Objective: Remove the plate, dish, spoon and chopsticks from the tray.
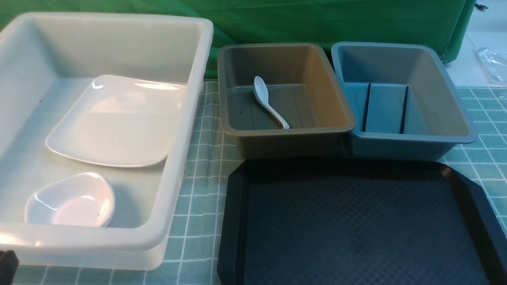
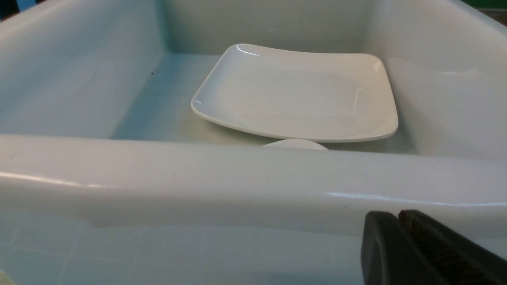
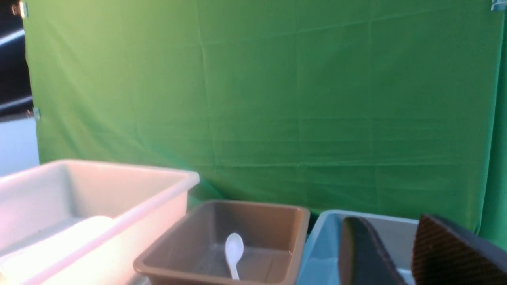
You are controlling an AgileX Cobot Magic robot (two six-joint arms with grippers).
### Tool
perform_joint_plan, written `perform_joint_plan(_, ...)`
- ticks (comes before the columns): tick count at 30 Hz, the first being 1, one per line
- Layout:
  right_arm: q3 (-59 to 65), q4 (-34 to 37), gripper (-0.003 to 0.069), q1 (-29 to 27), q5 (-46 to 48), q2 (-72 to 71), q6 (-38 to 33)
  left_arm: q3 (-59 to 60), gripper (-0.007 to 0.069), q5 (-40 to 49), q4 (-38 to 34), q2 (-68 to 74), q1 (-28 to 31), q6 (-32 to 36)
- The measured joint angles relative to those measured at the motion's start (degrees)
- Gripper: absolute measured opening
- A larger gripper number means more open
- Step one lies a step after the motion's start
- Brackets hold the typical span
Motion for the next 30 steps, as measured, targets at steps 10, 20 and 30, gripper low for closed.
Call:
perform_joint_plan(10, 7.7, 0.3, 0.0241, -4.4, 4.6, -1.9, -5.9, 0.0, 0.0017, 0.0, 0.0, 0.0, 0.0, -0.1)
perform_joint_plan(20, 19.3, 0.2, 0.0241, -19.9, 17.4, -8.7, -5.8, 0.0, 0.0017, 0.0, 0.0, 0.0, 0.0, -0.1)
perform_joint_plan(30, 19.3, 0.2, 0.0241, -20.1, 18.7, -9.5, -6.5, 0.0, 0.0017, -0.1, 0.0, 0.0, 0.0, -0.1)
